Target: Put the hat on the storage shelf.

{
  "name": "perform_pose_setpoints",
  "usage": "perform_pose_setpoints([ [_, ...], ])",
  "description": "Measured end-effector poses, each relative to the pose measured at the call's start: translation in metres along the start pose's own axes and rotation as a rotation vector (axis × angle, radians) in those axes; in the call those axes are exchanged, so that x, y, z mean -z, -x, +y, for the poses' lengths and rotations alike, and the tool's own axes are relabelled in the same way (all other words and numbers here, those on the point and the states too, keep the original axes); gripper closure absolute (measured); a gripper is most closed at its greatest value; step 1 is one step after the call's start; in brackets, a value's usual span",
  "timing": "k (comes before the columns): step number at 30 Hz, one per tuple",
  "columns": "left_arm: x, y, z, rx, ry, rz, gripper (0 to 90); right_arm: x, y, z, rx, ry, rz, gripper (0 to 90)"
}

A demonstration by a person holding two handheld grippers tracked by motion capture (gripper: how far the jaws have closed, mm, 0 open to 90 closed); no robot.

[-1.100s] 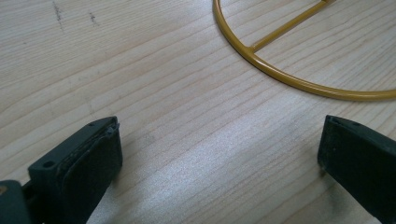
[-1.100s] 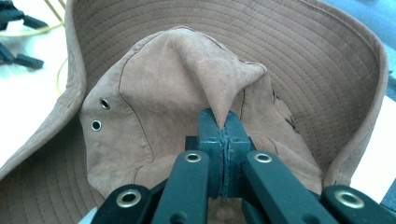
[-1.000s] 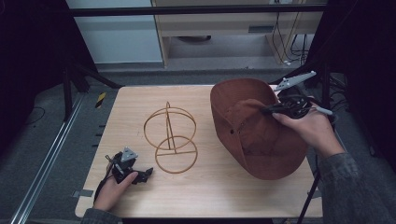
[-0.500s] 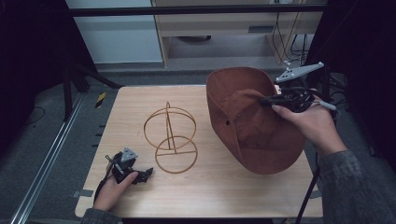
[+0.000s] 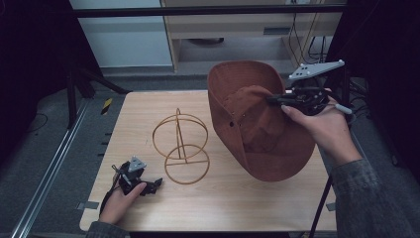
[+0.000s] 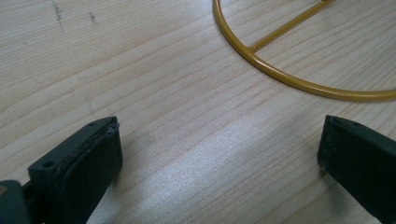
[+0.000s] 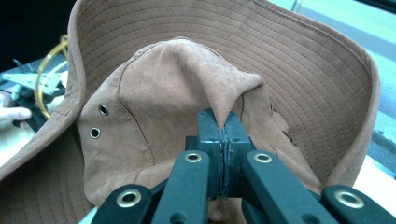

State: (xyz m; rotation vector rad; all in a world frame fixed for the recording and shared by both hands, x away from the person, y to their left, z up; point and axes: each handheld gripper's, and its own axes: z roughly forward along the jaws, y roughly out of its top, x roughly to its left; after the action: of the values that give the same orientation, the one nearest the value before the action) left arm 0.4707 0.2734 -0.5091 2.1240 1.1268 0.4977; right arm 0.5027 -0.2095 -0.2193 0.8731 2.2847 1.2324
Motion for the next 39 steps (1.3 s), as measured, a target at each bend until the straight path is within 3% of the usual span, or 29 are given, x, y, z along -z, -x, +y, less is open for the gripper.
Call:
perform_pose_setpoints([
  [8, 0.000, 0.000, 0.000, 0.000, 0.000, 0.000, 0.0, 0.001, -0.013, 0.011, 0.017, 0.046, 0.015, 89.4],
  [24, 0.000, 0.000, 0.000, -0.001, -0.001, -0.001, 0.0, -0.003, -0.029, 0.020, 0.033, 0.089, 0.039, 89.4],
  [39, 0.000, 0.000, 0.000, 0.000, 0.000, 0.001, 0.0, -0.013, -0.052, 0.046, 0.069, 0.125, 0.060, 89.4],
])
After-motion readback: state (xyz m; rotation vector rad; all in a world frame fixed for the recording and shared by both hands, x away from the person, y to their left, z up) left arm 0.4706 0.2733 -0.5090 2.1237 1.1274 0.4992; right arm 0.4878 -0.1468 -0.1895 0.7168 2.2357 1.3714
